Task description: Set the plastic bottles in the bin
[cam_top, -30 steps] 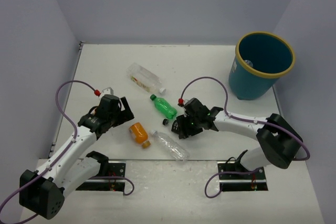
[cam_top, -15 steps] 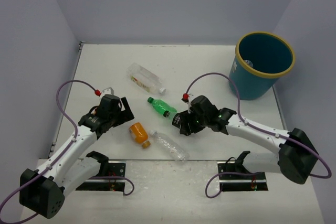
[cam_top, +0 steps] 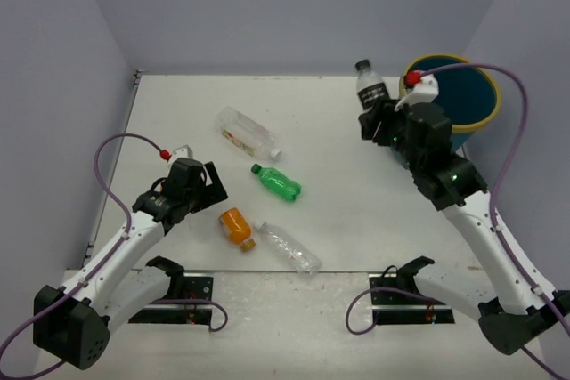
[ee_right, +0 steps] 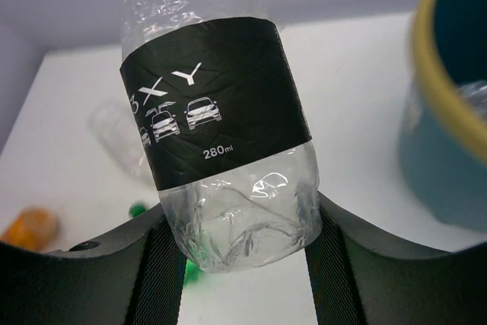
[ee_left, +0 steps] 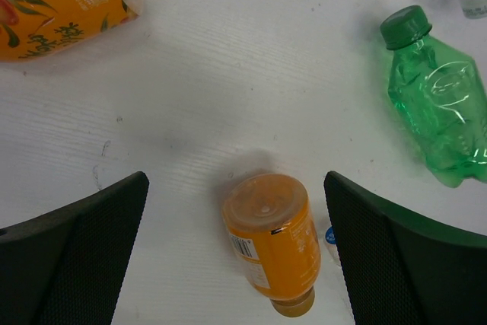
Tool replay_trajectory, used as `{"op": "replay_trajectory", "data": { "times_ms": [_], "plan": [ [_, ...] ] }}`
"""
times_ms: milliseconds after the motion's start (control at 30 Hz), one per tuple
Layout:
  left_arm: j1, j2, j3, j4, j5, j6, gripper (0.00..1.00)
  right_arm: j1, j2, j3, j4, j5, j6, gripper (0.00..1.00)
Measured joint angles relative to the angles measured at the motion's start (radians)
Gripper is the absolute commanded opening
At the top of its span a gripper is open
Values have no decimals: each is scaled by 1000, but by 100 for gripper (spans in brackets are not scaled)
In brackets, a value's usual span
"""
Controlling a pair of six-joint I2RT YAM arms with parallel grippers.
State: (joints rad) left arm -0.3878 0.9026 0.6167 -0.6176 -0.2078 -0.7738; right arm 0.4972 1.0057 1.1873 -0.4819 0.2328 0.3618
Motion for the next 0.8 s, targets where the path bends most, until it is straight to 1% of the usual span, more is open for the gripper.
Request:
{"op": "replay_trajectory", "data": {
  "times_ms": [167,200,267,333,400,433,467,500,633,800],
  "plan": [
    [0,0,21,4,-7,4,100,-217,77,196,18,165,5,19],
    [0,1,22,5,-8,6,100,-252,99,220,20,188,7,22],
    [0,2,22,4,-12,8,100,-314,148,252,22,222,16,25],
    [0,6,24,1,-19,8,100,-363,200,270,18,241,27,31],
    [0,13,28,-2,-28,8,100,-404,255,287,0,244,47,50],
    [0,16,31,-3,-32,8,100,-423,284,298,-11,243,58,66],
    [0,17,33,-4,-36,8,100,-438,307,305,-22,241,68,85],
    [0,18,35,-5,-39,8,100,-452,327,310,-32,238,82,99],
    [0,18,51,-9,-52,8,100,-479,362,315,-63,223,115,99],
    [0,20,62,-9,-56,8,100,-480,336,319,-69,165,105,99]
  ]
}}
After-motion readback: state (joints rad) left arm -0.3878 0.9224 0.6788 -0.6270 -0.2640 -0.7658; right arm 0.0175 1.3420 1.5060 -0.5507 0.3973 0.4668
